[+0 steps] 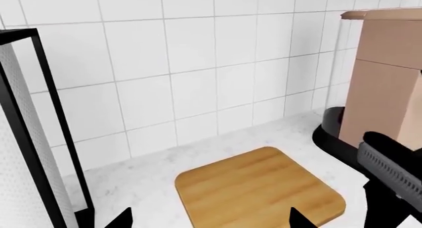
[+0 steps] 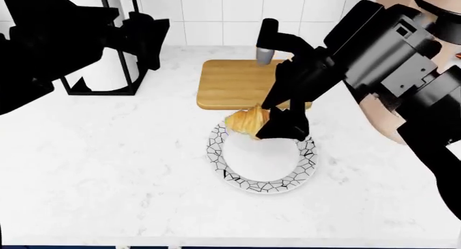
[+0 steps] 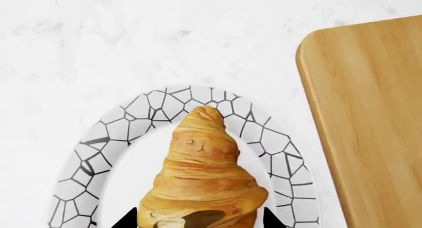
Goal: From the different types of pastries on the counter, select a croissant and place it on the cutting board. Then retrieve a jar of jam from the cabinet and place it alongside the croissant on the cutting board.
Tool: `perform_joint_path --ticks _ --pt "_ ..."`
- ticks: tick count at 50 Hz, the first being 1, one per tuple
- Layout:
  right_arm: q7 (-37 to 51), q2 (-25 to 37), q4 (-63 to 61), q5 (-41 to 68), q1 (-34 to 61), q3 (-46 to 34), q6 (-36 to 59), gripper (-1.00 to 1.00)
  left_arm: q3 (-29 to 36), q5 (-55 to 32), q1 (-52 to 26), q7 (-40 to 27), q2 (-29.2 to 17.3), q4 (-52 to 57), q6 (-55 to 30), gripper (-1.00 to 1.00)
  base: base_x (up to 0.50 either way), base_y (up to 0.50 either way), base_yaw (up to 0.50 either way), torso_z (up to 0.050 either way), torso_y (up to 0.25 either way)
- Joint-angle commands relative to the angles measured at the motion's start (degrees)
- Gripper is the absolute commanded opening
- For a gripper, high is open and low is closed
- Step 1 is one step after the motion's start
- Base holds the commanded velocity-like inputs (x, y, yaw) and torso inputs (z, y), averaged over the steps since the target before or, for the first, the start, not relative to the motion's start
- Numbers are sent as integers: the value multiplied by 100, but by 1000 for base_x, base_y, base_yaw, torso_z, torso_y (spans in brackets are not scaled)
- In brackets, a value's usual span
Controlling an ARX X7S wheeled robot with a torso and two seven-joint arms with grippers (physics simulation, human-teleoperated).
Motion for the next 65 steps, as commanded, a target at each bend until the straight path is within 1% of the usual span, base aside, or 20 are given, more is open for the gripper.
perform_joint_path --ticks 1,4,9,17,18,20,24,26,28,32,37,44,47,57,62,65 --pt "19 -146 531 -7 359 247 -328 -100 -157 -309 -44 -255 -11 91 -134 100 0 0 0 0 0" --pt "-57 -519 1449 -115 504 285 -772 -100 -326 -595 -77 -500 -30 175 -284 100 0 0 0 0 0" --pt "-279 -1572 3867 -331 818 361 -2027 -100 -605 -1077 -109 -934 -134 301 -479 100 0 0 0 0 0" --pt "291 -1845 3890 -974 794 1224 -1754 -100 -890 -1762 -63 -1471 -309 463 -611 100 0 0 0 0 0" --pt "372 -1850 3889 -920 788 1200 -1749 -100 -913 -1847 -63 -1533 -332 474 -619 100 0 0 0 0 0" --pt "668 -1852 3883 -461 796 877 -1722 -100 -967 -2099 -71 -1724 -390 500 -644 100 0 0 0 0 0" --pt "1504 -1852 3786 704 784 33 -1602 -100 -1002 -2923 -144 -2349 -579 534 -644 100 0 0 0 0 0" --pt "1816 -1852 3694 1169 768 -321 -1490 -100 -985 -3177 -157 -2513 -664 552 -602 100 0 0 0 0 0" --pt "2061 -1852 3630 1506 755 -570 -1372 -100 -988 -3206 -127 -2490 -703 576 -580 100 0 0 0 0 0" --pt "2502 -1852 3562 1922 703 -820 -1129 -100 -1004 -2974 -42 -2210 -711 613 -551 100 0 0 0 0 0" --pt "3149 -1852 3581 2235 610 -864 -890 -100 -1011 -2798 84 -1928 -757 655 -508 100 0 0 0 0 0" --pt "3772 -1852 3615 2557 542 -832 -697 -100 -996 -3134 97 -1928 -859 738 -450 100 0 0 0 0 0" --pt "3896 -1852 3616 2660 550 -850 -658 -100 -1007 -3189 123 -1879 -896 750 -420 100 0 0 0 0 0" --pt "3896 -1852 3616 2660 550 -850 -658 -100 -1130 -3154 200 -1513 -957 784 -305 100 0 0 0 0 0" --pt "3896 -1852 3616 2660 550 -850 -658 -100 -1123 -3225 150 -1488 -1017 747 -263 100 0 0 0 0 0" --pt "3896 -1852 3616 2660 550 -850 -658 -100 -1068 -3395 53 -1609 -1077 722 -236 100 0 0 0 0 0"
